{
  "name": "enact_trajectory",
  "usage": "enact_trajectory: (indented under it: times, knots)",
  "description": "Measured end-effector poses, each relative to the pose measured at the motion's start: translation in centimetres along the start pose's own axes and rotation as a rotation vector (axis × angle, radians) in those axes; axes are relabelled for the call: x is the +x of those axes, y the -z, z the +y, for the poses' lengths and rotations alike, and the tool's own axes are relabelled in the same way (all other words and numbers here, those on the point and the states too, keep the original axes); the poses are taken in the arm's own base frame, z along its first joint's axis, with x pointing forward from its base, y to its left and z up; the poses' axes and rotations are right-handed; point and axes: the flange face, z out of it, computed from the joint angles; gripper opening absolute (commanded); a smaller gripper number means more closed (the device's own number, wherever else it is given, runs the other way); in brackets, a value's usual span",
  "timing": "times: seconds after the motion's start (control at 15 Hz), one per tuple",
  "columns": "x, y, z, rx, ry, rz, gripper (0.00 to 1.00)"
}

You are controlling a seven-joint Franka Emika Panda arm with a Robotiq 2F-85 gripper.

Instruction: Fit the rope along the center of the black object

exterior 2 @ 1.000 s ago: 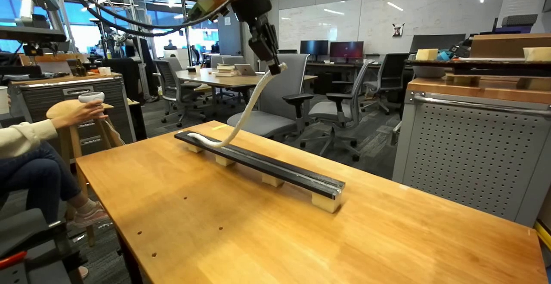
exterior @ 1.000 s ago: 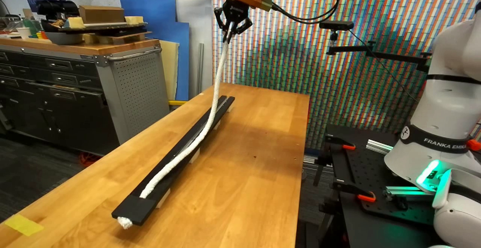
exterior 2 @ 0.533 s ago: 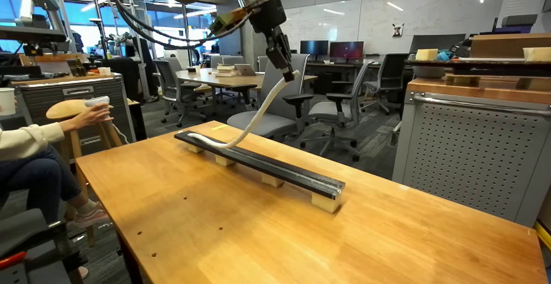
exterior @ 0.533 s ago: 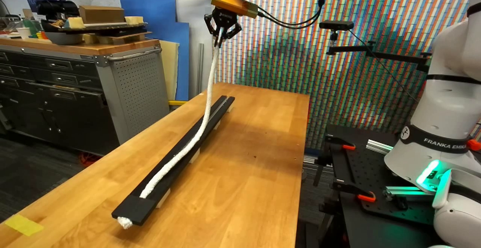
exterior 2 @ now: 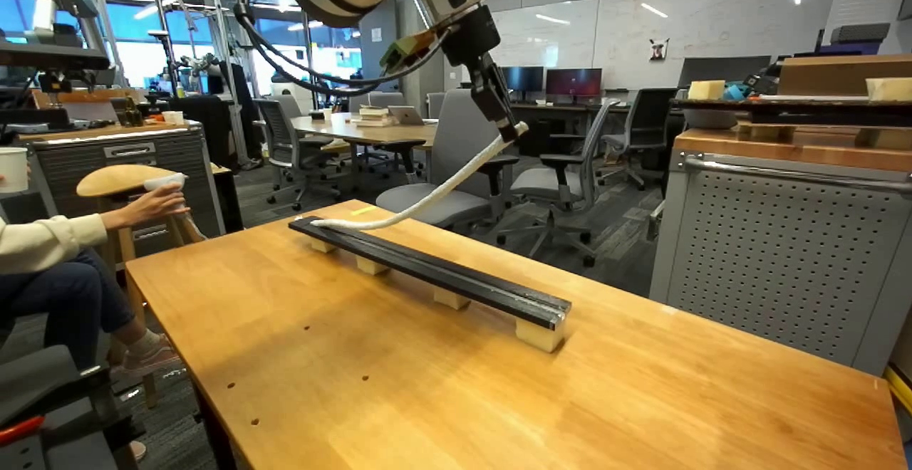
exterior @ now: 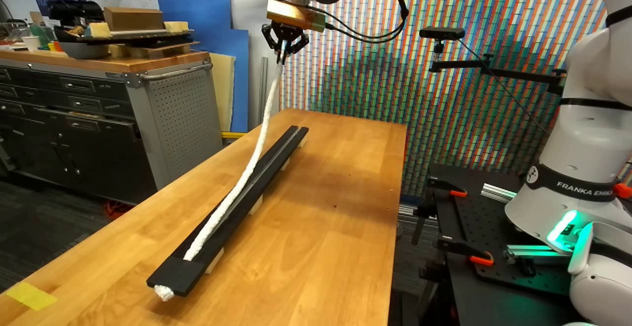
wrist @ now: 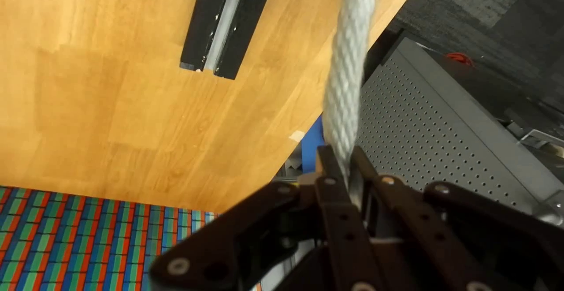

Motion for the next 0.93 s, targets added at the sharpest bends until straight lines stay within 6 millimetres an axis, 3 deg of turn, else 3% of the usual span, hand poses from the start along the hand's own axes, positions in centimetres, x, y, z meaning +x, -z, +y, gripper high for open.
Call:
enact_trajectory:
  times: [0.93]
  knots:
    - [-0.9, -7.6, 0.7, -0.099, 0.013, -0.027, 0.03]
